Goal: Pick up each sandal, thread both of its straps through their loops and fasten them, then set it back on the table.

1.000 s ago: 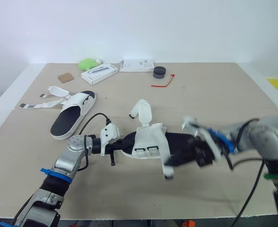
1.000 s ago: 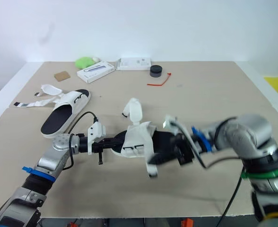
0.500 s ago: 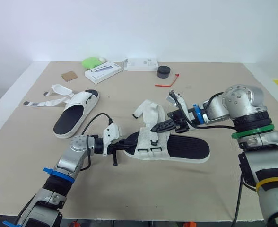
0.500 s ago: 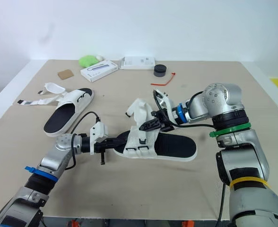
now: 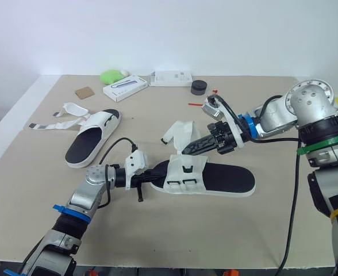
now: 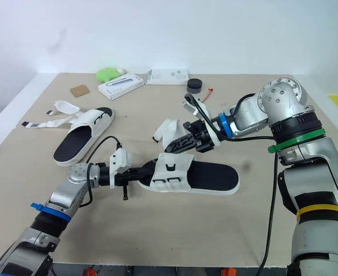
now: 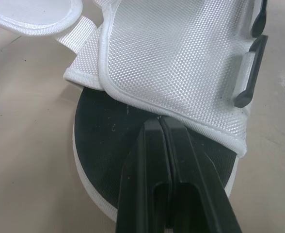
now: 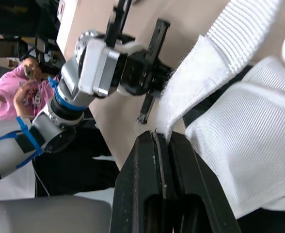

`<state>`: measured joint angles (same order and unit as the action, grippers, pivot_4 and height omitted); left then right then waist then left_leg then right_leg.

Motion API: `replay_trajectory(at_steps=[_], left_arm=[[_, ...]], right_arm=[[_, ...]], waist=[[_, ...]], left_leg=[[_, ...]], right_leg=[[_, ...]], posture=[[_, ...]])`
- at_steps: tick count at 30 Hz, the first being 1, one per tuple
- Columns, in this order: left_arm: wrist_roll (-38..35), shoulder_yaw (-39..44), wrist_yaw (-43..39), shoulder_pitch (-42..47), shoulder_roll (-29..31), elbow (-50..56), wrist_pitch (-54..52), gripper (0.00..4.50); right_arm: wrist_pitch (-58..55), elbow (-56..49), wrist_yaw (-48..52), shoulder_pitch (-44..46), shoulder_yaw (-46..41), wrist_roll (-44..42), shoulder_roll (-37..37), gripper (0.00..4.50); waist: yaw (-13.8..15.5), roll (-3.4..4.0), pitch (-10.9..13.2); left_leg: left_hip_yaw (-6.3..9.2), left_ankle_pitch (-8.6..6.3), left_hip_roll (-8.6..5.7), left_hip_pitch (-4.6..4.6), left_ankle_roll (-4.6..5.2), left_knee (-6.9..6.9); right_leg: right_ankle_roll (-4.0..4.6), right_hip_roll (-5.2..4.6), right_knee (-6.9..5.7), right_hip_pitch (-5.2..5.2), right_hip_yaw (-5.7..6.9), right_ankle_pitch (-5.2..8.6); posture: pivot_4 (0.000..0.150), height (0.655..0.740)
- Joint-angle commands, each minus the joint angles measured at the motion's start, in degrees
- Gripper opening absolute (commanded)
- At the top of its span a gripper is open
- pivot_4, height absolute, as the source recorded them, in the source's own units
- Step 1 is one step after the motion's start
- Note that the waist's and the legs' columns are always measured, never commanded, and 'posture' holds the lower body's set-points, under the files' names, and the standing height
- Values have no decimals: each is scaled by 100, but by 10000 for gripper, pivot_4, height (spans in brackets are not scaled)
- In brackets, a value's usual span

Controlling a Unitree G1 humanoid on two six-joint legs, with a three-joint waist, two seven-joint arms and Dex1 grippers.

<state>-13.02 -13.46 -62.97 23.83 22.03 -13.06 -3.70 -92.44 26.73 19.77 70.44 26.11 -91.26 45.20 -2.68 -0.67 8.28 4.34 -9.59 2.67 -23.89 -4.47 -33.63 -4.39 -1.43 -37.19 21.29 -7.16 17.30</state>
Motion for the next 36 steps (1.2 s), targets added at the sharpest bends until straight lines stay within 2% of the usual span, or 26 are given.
replay_trajectory(at_steps=[1, 4, 11, 17, 27, 32, 36], left_arm=[[469, -382, 91, -350, 55, -720, -326, 0], [465, -388, 72, -384, 70, -681, -341, 0], [463, -392, 55, -427, 97, -634, -361, 0], [447, -379, 67, -492, 103, -612, -392, 0], [435, -374, 62, -549, 137, -564, -417, 0], [436, -387, 42, -543, 156, -572, -417, 0], [430, -373, 53, -512, 139, -611, -413, 0]], right_arm=[[-6, -304, -353, -218, 14, -377, 90, 673], [-6, -163, -587, -318, -149, -268, -46, 673], [-6, 491, -602, 201, -410, -99, -253, 673], [-6, 485, -542, 225, -407, -118, -235, 673], [-6, 111, -615, -345, -428, 30, -142, 673], [-6, 264, -577, -264, -560, 128, -212, 673], [-6, 121, -505, -293, -396, -135, -90, 673]], waist=[[1, 1, 0], [1, 5, -2], [-1, 9, -2], [-1, 10, -3], [-3, 17, -8], [-4, 18, -9], [-4, 18, -9]], left_leg=[[1, 0, 0, -1, 0, -1], [1, 2, -1, -13, 4, -3], [1, 10, -1, -24, 16, -5], [5, 9, 0, -26, 18, -4], [6, 7, 0, -29, 22, -4], [6, 6, 0, -29, 23, -4], [6, 6, 0, -29, 23, -4]], right_leg=[[0, 0, 0, 0, 0, 0], [-2, 0, -1, -3, 0, -3], [-1, 2, -1, 1, 1, -15], [1, 2, -1, 1, 4, -11], [1, 5, -1, 2, 4, -12], [1, 5, -1, 2, 4, -11], [2, 5, -1, 2, 4, -11]], posture=[[1500, 7400], [1500, 7400], [1500, 7400], [1500, 7400], [1500, 7400], [1500, 7400], [1500, 7400]])
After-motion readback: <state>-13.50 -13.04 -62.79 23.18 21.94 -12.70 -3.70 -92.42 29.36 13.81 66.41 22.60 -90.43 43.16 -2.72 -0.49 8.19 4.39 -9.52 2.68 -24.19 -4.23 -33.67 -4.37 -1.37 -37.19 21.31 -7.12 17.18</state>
